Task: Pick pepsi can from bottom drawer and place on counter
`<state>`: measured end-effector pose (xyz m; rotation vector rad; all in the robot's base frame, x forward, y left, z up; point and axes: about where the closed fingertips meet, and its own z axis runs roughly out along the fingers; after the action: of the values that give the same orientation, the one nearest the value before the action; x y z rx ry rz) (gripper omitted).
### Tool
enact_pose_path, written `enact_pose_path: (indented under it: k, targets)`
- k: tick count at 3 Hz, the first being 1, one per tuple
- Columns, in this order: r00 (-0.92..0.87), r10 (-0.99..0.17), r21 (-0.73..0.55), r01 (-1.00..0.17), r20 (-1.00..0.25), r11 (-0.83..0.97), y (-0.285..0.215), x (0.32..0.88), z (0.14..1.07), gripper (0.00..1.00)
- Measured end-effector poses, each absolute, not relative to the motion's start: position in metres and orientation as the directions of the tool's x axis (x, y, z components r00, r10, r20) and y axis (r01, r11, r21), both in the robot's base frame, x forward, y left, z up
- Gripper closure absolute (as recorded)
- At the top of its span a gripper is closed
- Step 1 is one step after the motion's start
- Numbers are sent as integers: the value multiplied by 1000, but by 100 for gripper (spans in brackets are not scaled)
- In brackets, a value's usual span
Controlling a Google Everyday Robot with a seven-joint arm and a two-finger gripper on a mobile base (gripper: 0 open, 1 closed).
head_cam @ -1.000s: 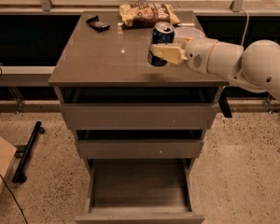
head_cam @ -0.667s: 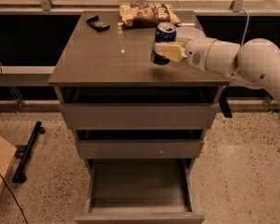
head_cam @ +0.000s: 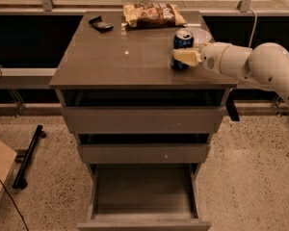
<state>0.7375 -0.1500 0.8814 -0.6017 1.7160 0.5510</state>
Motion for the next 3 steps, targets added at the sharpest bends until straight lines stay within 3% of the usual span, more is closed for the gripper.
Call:
enact_pose_path:
  k: [3]
  targets:
    - [-192,-101,54,-665,-976,745,-139,737,881,0]
